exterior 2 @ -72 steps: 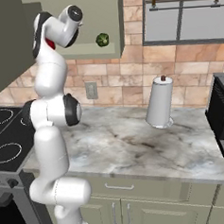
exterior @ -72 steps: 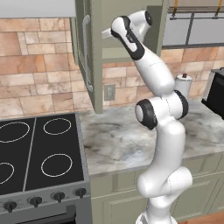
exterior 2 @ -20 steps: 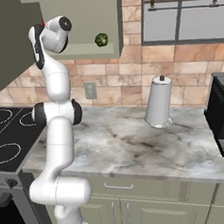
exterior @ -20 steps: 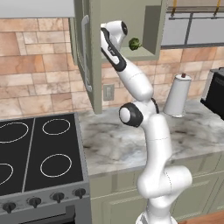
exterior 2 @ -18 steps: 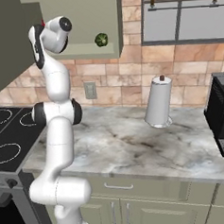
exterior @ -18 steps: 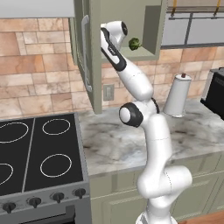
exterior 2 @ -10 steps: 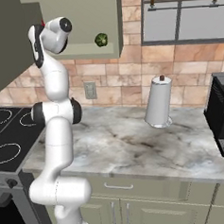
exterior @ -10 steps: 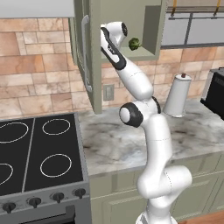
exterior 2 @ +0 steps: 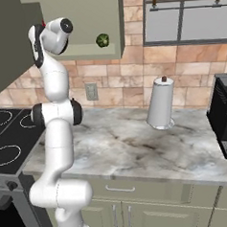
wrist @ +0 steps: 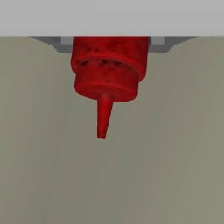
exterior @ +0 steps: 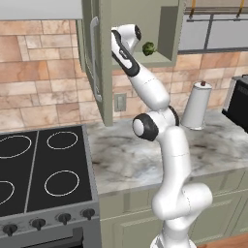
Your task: The dining table condiment station is running low on ketchup. Refill the condiment station by opening the cabinet and taking the ketchup from the cabinet and placing it on the dining table.
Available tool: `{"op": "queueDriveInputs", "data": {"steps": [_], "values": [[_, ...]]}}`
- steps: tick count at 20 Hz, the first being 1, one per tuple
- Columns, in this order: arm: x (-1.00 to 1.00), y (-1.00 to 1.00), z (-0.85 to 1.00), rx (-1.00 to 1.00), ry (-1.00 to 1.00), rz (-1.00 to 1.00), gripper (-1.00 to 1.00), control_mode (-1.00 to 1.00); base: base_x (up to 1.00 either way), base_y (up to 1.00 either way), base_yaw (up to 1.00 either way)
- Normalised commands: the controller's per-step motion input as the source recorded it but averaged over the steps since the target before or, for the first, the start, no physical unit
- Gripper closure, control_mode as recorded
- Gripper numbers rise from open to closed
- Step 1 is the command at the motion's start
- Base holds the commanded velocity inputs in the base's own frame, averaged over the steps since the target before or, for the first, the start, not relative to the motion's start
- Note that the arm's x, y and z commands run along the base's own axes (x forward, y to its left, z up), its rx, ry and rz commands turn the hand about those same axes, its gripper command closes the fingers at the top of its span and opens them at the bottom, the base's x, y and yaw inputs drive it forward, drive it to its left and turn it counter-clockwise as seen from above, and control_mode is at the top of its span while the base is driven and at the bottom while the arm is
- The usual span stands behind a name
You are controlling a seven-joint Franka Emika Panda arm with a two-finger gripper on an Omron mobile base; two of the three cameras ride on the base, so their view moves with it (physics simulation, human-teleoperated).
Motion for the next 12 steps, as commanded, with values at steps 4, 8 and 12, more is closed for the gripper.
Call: {"op": "queueDriveInputs", "data": {"steps": [4,8,12], "values": [[-0.01,0.0,0.0,0.0,0.0,0.0,1.0,-1.0,0.0,0.0,0.0],[-0.18,0.0,0.0,0.0,-0.05,0.0,1.0,-1.0,0.0,0.0,0.0],[-0.62,0.0,-0.05,0.0,-0.09,0.0,1.0,-1.0,0.0,0.0,0.0]]}}
